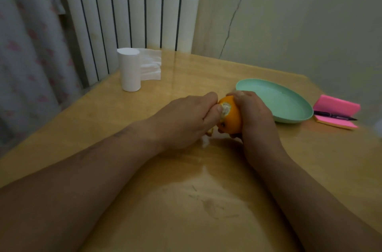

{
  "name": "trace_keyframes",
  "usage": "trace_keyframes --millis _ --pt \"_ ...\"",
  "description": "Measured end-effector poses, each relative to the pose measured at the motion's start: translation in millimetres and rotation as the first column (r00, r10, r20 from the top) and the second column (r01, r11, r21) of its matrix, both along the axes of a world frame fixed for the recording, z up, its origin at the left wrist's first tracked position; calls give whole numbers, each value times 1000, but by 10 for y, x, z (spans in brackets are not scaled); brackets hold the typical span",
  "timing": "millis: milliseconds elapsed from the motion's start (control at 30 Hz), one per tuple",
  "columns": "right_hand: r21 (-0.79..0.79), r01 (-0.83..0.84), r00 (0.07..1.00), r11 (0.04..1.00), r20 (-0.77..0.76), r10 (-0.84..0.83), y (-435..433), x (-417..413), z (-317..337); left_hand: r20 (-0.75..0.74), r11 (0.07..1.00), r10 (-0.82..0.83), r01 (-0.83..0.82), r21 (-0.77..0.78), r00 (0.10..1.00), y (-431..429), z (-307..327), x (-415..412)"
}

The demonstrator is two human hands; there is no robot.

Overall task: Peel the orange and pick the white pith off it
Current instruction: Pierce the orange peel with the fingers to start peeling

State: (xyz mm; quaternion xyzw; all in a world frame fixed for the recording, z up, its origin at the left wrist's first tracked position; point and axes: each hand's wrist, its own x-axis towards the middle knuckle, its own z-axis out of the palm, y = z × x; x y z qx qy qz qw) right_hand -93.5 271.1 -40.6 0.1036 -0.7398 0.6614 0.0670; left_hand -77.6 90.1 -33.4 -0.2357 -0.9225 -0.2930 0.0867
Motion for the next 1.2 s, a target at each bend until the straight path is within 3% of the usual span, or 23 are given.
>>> trace_keyframes --millis 300,467,600,700,933,1200 --pt "93 62 994 994 -95 -53 -13 36 10 -115 993 59 -70 -94 992 29 -10 -24" --pt "67 21 1000 998 -2 -21 2 25 27 -81 1000 25 -24 17 996 0 -30 -39" --pt "-74 -49 985 996 163 61 45 4 43 43 990 -48 42 135 998 -18 -16 -24" --pt "-128 -117 966 985 216 143 60 28 55 14 989 -68 66 135 998 -31 -23 -39" --pt "4 -31 994 1000 106 30 23 82 41 -22 989 3 -6 -150 1000 -29 -3 -61" --pt "86 -50 997 995 -62 55 91 18 61 -127 1000 9 -13 -27 992 3 19 -35"
